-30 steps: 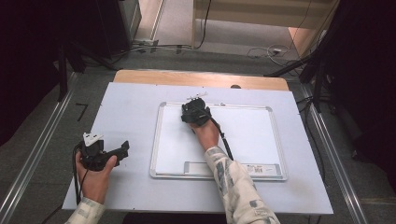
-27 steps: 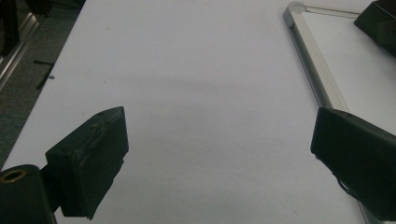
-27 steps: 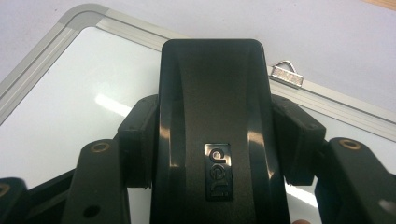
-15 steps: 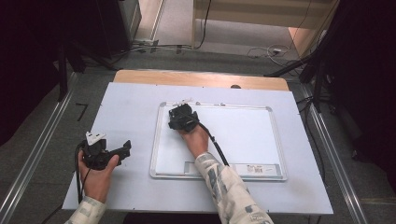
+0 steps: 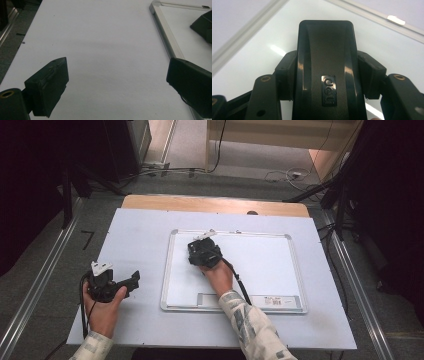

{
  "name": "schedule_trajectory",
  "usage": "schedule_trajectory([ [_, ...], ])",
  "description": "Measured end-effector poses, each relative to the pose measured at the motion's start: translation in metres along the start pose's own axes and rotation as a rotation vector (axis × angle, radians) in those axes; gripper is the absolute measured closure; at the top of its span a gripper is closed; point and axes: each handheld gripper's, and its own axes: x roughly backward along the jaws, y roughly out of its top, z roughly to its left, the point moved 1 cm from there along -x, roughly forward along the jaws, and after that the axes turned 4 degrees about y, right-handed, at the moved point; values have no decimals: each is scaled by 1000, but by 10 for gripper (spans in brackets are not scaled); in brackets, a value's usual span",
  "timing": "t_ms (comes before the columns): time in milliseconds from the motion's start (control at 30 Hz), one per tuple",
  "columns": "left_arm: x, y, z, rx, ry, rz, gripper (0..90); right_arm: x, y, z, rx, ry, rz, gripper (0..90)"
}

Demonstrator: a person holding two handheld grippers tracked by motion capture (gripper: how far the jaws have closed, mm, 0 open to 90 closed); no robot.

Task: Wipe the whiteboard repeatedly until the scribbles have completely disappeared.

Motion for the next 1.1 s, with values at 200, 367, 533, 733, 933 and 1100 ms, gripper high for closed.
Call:
schedule_trajectory([
  [200,0,-1,0,2,5,2,46,-8,10,-24,-52,-42,-9,378],
  [367,-2,0,0,3,6,4,46,-18,23,-25,-51,-67,-4,378],
  [533,-3,0,-2,1,6,4,46,-22,25,-12,-33,-49,-11,378],
  [733,-2,1,-3,-2,0,3,46,-19,20,13,15,-3,-4,378],
  [933,-3,1,-3,-9,-1,4,47,-11,9,31,59,34,-9,378],
  [1100,-2,1,-3,-8,-2,1,46,-2,-2,41,95,57,-12,378],
])
